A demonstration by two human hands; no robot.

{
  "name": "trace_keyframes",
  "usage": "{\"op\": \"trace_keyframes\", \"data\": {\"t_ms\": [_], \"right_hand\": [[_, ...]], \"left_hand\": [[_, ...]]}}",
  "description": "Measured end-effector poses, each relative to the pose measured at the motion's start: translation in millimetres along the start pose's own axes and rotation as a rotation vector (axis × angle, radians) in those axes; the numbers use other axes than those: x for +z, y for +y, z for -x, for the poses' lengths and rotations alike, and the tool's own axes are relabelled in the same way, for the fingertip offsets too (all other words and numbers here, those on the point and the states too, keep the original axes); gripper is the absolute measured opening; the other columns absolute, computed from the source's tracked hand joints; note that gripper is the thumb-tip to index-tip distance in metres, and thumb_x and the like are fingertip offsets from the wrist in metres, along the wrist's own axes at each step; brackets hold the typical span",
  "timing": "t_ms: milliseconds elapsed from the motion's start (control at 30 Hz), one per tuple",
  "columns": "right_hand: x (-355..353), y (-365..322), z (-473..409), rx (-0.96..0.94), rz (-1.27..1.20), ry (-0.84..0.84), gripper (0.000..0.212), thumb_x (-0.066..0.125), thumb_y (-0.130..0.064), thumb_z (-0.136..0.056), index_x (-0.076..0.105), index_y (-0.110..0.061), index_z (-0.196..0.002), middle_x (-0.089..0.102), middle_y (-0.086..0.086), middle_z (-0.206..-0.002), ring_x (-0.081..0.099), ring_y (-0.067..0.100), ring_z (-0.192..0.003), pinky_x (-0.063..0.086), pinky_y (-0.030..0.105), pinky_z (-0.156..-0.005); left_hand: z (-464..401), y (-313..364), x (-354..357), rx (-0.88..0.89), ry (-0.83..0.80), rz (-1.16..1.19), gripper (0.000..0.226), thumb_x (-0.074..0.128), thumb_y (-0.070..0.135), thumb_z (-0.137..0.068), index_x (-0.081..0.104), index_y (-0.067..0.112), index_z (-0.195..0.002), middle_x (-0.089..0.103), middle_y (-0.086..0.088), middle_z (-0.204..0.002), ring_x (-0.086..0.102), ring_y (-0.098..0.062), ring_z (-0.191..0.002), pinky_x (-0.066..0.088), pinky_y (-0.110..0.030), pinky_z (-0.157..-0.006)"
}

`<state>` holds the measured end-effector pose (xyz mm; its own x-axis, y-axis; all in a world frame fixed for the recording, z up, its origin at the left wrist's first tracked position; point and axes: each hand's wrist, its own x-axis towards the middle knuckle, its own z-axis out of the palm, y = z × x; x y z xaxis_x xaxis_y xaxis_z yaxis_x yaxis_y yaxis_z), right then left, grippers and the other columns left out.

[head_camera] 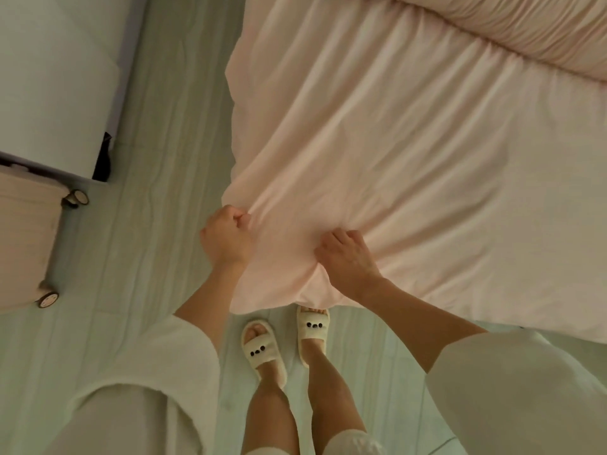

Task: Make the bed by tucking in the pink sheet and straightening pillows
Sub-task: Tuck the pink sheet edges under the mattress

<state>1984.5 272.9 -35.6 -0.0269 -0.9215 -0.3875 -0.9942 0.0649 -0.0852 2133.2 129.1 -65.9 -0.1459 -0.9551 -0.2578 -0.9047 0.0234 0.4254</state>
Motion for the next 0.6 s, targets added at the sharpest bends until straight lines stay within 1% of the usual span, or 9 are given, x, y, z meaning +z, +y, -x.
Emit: {"op": "trace_keyframes", "data": {"t_ms": [67, 133, 200, 233, 300, 367, 467, 533, 600], "right_hand": [[-2, -3, -6, -0.053, -0.039, -0.009, 0.032, 0.078, -0.006, -0.035, 0.067, -0.02, -0.062, 0.062, -0.003, -0.07, 0.061, 0.019, -0.069, 0.049, 0.027, -0.062], [-4, -6, -9, -0.066, -0.085, -0.027, 0.033, 0.078, -0.007, -0.032, 0.066, -0.02, -0.06, 0.062, -0.004, -0.07, 0.061, 0.018, -0.068, 0.048, 0.024, -0.06], [-8, -6, -10, -0.047, -0.117, -0.054, 0.033, 0.079, -0.008, -0.031, 0.066, -0.021, -0.058, 0.062, -0.006, -0.07, 0.062, 0.017, -0.068, 0.047, 0.023, -0.059], [-9, -5, -11, -0.029, -0.124, -0.079, 0.03, 0.078, -0.008, -0.036, 0.067, -0.02, -0.061, 0.063, -0.005, -0.072, 0.062, 0.018, -0.071, 0.048, 0.024, -0.062], [-13, -4, -13, -0.021, -0.18, -0.169, 0.023, 0.07, -0.004, -0.06, 0.07, -0.014, -0.08, 0.066, 0.001, -0.091, 0.061, 0.024, -0.092, 0.046, 0.032, -0.076], [-19, -3, -17, -0.005, -0.195, -0.26, 0.028, 0.053, -0.005, -0.08, 0.065, -0.013, -0.105, 0.059, 0.004, -0.114, 0.05, 0.026, -0.113, 0.038, 0.035, -0.091], [-30, -8, -29, 0.068, -0.276, -0.276, 0.041, 0.042, -0.006, -0.086, 0.055, -0.018, -0.123, 0.054, 0.001, -0.126, 0.045, 0.022, -0.121, 0.035, 0.032, -0.098], [-39, -14, -39, 0.125, -0.35, -0.197, 0.045, 0.041, -0.004, -0.087, 0.051, -0.017, -0.129, 0.053, 0.003, -0.129, 0.046, 0.023, -0.121, 0.037, 0.032, -0.097], [-50, -16, -52, 0.162, -0.355, -0.083, 0.044, 0.042, -0.004, -0.087, 0.052, -0.014, -0.129, 0.054, 0.006, -0.126, 0.049, 0.026, -0.117, 0.041, 0.036, -0.094]], "left_hand": [[-9, -3, -3, 0.005, -0.049, 0.004, 0.016, 0.053, 0.017, -0.09, 0.062, 0.006, -0.096, 0.065, -0.015, -0.101, 0.058, -0.034, -0.098, 0.04, -0.041, -0.086], [-14, -7, -4, 0.077, -0.137, -0.01, 0.018, 0.051, 0.019, -0.092, 0.058, 0.005, -0.1, 0.062, -0.015, -0.105, 0.056, -0.034, -0.101, 0.041, -0.043, -0.089], [-16, -9, -6, 0.148, -0.183, -0.028, 0.017, 0.05, 0.017, -0.092, 0.056, 0.003, -0.099, 0.061, -0.016, -0.104, 0.056, -0.035, -0.098, 0.041, -0.044, -0.087], [-16, -8, -7, 0.158, -0.189, -0.025, 0.016, 0.05, 0.017, -0.092, 0.055, 0.003, -0.099, 0.061, -0.016, -0.102, 0.056, -0.035, -0.096, 0.041, -0.043, -0.086], [-18, -7, -10, 0.169, -0.192, -0.01, 0.015, 0.054, 0.017, -0.09, 0.054, 0.004, -0.097, 0.063, -0.015, -0.098, 0.058, -0.034, -0.09, 0.043, -0.042, -0.084], [-21, -8, -12, 0.184, -0.195, -0.002, 0.009, 0.053, 0.012, -0.089, 0.055, 0.003, -0.092, 0.064, -0.016, -0.091, 0.059, -0.036, -0.084, 0.045, -0.043, -0.078], [-28, -15, -20, 0.158, -0.198, -0.009, 0.006, 0.048, 0.004, -0.088, 0.053, 0.001, -0.089, 0.061, -0.019, -0.088, 0.056, -0.038, -0.08, 0.043, -0.045, -0.069], [-26, -27, -29, 0.162, -0.188, -0.018, 0.005, 0.047, 0.002, -0.088, 0.052, 0.0, -0.089, 0.058, -0.018, -0.087, 0.053, -0.036, -0.081, 0.039, -0.042, -0.066], [-24, -38, -36, 0.174, -0.212, -0.008, 0.007, 0.046, 0.003, -0.09, 0.052, -0.001, -0.091, 0.057, -0.017, -0.09, 0.052, -0.034, -0.084, 0.038, -0.041, -0.067]]}}
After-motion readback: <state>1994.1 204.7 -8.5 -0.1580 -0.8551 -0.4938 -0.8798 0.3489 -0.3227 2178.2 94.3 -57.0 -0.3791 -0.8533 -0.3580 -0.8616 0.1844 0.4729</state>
